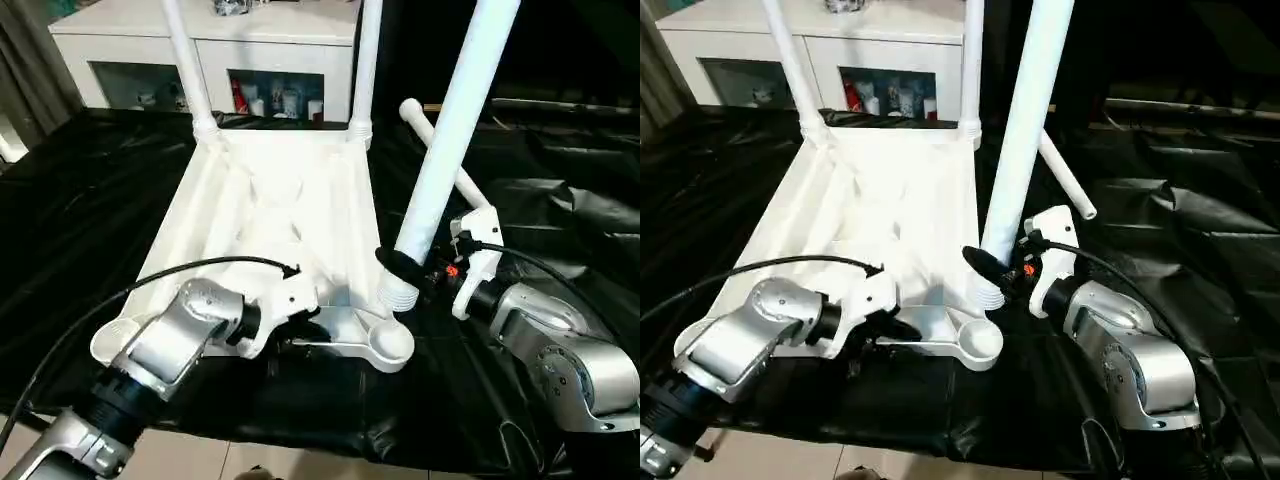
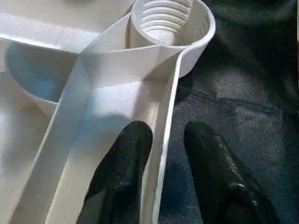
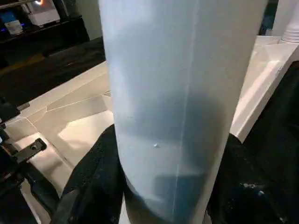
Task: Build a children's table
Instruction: Insert table leg to table base
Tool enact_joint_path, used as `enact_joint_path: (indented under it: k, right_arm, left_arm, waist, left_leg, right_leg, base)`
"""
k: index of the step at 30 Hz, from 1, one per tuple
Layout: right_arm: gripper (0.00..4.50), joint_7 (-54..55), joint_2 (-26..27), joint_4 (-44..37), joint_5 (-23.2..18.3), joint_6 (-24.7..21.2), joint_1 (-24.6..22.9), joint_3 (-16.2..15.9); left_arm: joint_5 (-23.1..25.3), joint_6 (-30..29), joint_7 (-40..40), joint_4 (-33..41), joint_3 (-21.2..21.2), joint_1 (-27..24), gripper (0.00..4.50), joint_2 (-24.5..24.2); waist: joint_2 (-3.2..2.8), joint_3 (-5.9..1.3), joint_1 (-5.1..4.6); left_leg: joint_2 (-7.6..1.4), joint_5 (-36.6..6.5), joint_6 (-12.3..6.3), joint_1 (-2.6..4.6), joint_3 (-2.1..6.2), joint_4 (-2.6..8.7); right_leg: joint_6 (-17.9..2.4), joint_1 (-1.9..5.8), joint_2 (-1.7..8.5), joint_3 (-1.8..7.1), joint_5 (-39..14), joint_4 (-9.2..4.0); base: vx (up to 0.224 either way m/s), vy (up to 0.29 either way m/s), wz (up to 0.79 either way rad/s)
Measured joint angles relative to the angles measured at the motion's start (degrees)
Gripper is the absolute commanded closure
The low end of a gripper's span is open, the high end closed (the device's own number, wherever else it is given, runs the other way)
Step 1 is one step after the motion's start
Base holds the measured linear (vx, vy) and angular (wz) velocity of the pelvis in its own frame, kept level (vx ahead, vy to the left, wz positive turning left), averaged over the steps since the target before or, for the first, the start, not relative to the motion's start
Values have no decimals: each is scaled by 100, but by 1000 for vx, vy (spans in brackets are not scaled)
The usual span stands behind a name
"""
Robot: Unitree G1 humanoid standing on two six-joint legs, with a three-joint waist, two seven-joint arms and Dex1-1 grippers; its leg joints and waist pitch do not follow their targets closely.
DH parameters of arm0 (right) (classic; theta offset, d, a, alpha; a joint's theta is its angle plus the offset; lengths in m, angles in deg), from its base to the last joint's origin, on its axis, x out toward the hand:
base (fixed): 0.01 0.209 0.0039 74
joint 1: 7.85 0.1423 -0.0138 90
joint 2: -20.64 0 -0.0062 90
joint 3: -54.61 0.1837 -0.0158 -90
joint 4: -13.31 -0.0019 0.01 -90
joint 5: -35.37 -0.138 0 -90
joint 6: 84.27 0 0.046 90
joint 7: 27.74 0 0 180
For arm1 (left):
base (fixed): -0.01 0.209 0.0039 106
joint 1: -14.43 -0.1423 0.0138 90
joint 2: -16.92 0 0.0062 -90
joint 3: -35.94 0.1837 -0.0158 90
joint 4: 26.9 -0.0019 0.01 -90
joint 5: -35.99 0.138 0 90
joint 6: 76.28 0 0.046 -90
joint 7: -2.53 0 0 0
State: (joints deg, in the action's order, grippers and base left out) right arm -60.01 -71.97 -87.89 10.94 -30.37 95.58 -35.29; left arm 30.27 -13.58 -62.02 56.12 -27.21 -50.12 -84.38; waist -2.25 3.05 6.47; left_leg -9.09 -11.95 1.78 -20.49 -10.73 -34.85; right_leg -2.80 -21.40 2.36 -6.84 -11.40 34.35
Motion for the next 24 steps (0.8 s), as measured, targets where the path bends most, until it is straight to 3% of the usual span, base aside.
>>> enact_joint_path:
  k: [9,13,16,24]
  right_arm:
    - [259,0,-10,0,27,1,0,-2]
    - [259,-2,-10,0,28,1,0,-7]
    - [259,-2,-10,0,29,1,1,-7]
    - [260,-12,-2,224,20,-48,220,-9]
  left_arm:
    - [139,17,62,-10,25,1,406,-2]
    - [214,125,85,-14,75,5,423,-1]
    - [230,139,106,-14,98,5,449,31]
    - [305,133,499,-47,2,-74,450,166]
  waist:
    - [0,0,-2]
    - [1,0,-3]
    - [2,0,-47]
    - [2,-1,-147]
  left_leg:
    - [0,0,0,0,0,0]
    - [0,-1,-1,0,0,0]
    - [0,-1,-1,-2,-1,1]
    - [0,8,-12,7,-5,3]
  right_leg:
    - [0,0,0,0,0,0]
    - [1,0,0,0,-1,-1]
    - [2,-1,0,0,-1,-2]
    - [0,2,0,0,-1,0]
  base:
    - [0,0,0]
    - [0,0,0]
    - [0,0,0]
    - [0,0,0]
